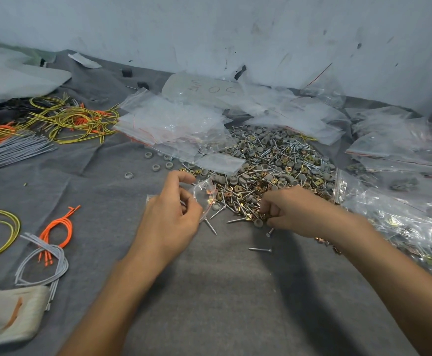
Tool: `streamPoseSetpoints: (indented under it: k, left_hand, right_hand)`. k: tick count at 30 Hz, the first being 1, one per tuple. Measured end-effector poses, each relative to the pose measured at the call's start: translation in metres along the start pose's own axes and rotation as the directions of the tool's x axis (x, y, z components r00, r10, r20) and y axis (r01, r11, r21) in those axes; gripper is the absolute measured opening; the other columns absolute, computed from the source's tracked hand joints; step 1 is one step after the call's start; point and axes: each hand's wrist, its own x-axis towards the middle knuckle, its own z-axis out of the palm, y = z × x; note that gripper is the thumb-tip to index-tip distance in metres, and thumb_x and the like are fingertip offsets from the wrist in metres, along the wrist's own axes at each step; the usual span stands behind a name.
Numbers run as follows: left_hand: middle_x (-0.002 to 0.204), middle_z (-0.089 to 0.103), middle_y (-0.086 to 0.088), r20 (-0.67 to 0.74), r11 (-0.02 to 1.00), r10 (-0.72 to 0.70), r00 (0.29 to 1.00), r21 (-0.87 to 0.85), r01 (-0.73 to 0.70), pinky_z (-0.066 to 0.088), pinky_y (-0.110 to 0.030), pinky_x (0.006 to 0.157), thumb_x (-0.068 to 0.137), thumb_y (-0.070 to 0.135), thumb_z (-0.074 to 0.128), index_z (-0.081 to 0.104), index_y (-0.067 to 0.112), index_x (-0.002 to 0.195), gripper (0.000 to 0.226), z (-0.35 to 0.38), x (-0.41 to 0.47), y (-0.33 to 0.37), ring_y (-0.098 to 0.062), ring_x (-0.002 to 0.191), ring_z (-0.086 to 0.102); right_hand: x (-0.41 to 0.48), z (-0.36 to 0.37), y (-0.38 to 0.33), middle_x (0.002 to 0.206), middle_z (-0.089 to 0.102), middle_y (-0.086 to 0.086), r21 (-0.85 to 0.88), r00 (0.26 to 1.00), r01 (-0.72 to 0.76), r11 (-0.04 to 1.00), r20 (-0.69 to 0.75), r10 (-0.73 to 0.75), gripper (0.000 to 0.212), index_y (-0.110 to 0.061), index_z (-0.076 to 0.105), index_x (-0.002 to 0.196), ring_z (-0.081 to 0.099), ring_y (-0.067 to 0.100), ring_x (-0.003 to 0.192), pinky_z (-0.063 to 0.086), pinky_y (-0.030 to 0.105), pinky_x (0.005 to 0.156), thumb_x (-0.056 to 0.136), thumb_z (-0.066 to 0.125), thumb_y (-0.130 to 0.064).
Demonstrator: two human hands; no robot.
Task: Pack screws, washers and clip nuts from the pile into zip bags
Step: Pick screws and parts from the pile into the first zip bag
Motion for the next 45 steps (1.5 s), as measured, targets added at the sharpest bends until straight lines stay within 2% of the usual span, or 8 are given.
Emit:
streamPoseSetpoints:
  k: [8,14,23,27,29,32,39,45]
  left_hand:
    - [0.08,0.061,0.012,-0.007,1.0,0.003,1.0,-0.009,-0.003,0.055,-0.045,0.061,0.093,0.015,0.058,0.043,0.043,0.109,0.036,0.0,0.0,0.0,-0.011,0.058,0.063]
    - [0.079,0.062,0.011,-0.006,1.0,-0.002,1.0,-0.014,0.002,0.055,-0.048,0.063,0.091,0.015,0.058,0.043,0.044,0.108,0.037,-0.001,0.0,0.0,-0.011,0.058,0.063]
    - [0.08,0.061,0.011,-0.006,0.999,0.004,1.0,-0.034,-0.004,0.055,-0.048,0.063,0.092,0.014,0.058,0.045,0.039,0.111,0.035,-0.002,0.0,-0.001,-0.011,0.059,0.061]
    - [0.079,0.061,0.008,0.004,0.998,0.01,1.0,-0.057,-0.01,0.054,-0.049,0.06,0.093,0.014,0.057,0.045,0.041,0.111,0.034,-0.003,-0.001,-0.001,-0.012,0.059,0.062]
    - [0.079,0.061,0.007,0.004,0.998,0.009,1.0,-0.063,-0.008,0.054,-0.046,0.059,0.093,0.014,0.057,0.045,0.041,0.111,0.034,-0.003,-0.001,-0.001,-0.012,0.058,0.061]
    - [0.08,0.061,0.009,-0.009,0.999,0.015,1.0,-0.052,-0.016,0.051,-0.034,0.057,0.092,0.014,0.058,0.045,0.041,0.11,0.034,-0.003,-0.001,-0.002,-0.009,0.059,0.06]
    - [0.079,0.063,0.012,-0.028,0.999,0.019,0.999,-0.04,-0.021,0.047,-0.027,0.059,0.089,0.012,0.06,0.047,0.036,0.11,0.035,-0.003,-0.001,-0.001,-0.007,0.06,0.06]
    - [0.079,0.063,0.01,-0.017,0.999,0.017,1.0,-0.048,-0.018,0.052,-0.043,0.068,0.091,0.014,0.06,0.046,0.036,0.112,0.034,-0.007,-0.002,0.0,-0.01,0.063,0.06]
  right_hand:
    - [-0.005,0.002,-0.004,0.099,0.054,-0.011,0.014,0.997,0.041,0.999,-0.071,-0.04,0.018,-0.033,0.058,0.104,0.054,0.011,0.092,0.045,0.032,0.079,0.088,0.066,-0.029]
    - [0.003,0.007,-0.027,0.1,0.068,-0.005,-0.026,0.994,0.034,0.999,-0.107,-0.036,0.02,-0.026,0.066,0.102,0.06,0.019,0.096,0.051,0.035,0.085,0.093,0.067,-0.043]
    - [0.002,0.006,-0.032,0.108,0.06,0.008,-0.19,0.997,0.008,0.982,-0.069,-0.021,0.015,-0.014,0.057,0.109,0.058,0.031,0.103,0.048,0.042,0.087,0.097,0.047,-0.013]
    - [-0.006,-0.005,-0.027,0.099,0.063,-0.008,0.298,0.988,-0.008,0.955,-0.145,0.054,0.009,-0.023,0.058,0.101,0.065,0.013,0.091,0.052,0.029,0.079,0.103,0.051,-0.018]
    - [-0.012,-0.012,-0.035,0.093,0.067,0.0,0.709,0.991,0.079,0.7,-0.133,0.024,0.011,-0.017,0.06,0.101,0.066,0.013,0.083,0.056,0.027,0.076,0.102,0.054,-0.008]
    - [-0.015,-0.017,-0.049,0.085,0.066,0.003,0.879,0.977,0.209,0.429,-0.203,-0.06,0.014,-0.007,0.065,0.105,0.063,0.013,0.08,0.056,0.026,0.074,0.101,0.053,0.001]
    - [0.02,-0.017,-0.085,0.072,0.068,-0.01,0.644,0.944,0.284,0.71,-0.317,-0.09,0.015,-0.019,0.075,0.1,0.058,0.005,0.063,0.043,0.018,0.059,0.096,0.065,-0.01]
    - [0.037,-0.016,-0.092,0.082,0.069,-0.007,0.562,0.929,0.293,0.774,-0.358,-0.091,0.024,-0.027,0.063,0.084,0.065,0.004,0.075,0.052,0.021,0.069,0.087,0.073,-0.005]
